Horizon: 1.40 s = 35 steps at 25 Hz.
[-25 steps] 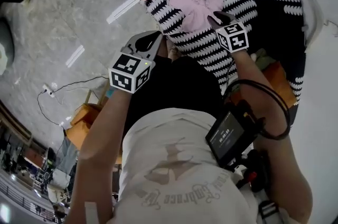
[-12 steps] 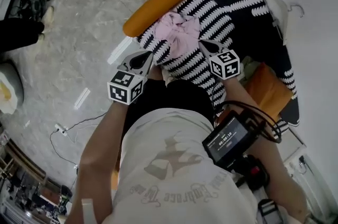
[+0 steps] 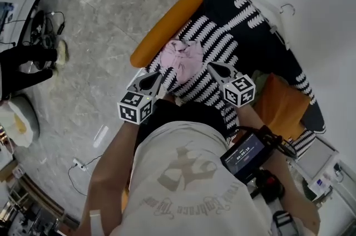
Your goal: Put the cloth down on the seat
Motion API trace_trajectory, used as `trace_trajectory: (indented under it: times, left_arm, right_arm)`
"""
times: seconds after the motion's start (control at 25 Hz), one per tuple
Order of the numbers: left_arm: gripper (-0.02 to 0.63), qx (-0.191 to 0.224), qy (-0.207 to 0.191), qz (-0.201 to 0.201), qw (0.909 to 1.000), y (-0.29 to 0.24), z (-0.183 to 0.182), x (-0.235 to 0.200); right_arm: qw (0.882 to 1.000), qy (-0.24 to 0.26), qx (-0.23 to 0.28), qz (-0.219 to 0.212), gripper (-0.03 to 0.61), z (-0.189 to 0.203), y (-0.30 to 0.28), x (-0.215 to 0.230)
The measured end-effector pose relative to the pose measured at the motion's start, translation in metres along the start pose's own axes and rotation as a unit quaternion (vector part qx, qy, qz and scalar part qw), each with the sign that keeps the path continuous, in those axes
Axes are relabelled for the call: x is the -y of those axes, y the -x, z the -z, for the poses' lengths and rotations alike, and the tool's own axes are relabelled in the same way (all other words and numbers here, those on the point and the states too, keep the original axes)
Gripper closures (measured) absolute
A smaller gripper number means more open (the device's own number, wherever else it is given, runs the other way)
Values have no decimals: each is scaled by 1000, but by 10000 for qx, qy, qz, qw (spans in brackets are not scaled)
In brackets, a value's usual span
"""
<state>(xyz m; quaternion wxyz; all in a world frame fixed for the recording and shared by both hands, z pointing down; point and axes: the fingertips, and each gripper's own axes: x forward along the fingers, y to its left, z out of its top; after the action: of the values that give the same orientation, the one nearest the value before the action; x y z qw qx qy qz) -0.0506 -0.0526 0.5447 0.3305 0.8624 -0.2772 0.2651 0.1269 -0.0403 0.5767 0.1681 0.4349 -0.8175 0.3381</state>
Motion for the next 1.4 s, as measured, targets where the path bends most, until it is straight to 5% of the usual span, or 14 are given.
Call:
trace_trajectory:
  times: [0.4, 0.8, 1.4]
  left_arm:
    - [601, 227, -486, 204, 9983, 1, -38, 53]
    - [601, 411, -754, 386, 9956, 4, -44, 94]
    - [601, 216, -1216, 703, 9899, -14, -14, 151]
  right_arm:
    - [9947, -58, 1019, 100, 563, -43, 68, -15]
    - [9883, 70, 1499, 265, 563, -53, 127, -32]
    - [9837, 60, 1753, 403, 563, -11, 186, -38]
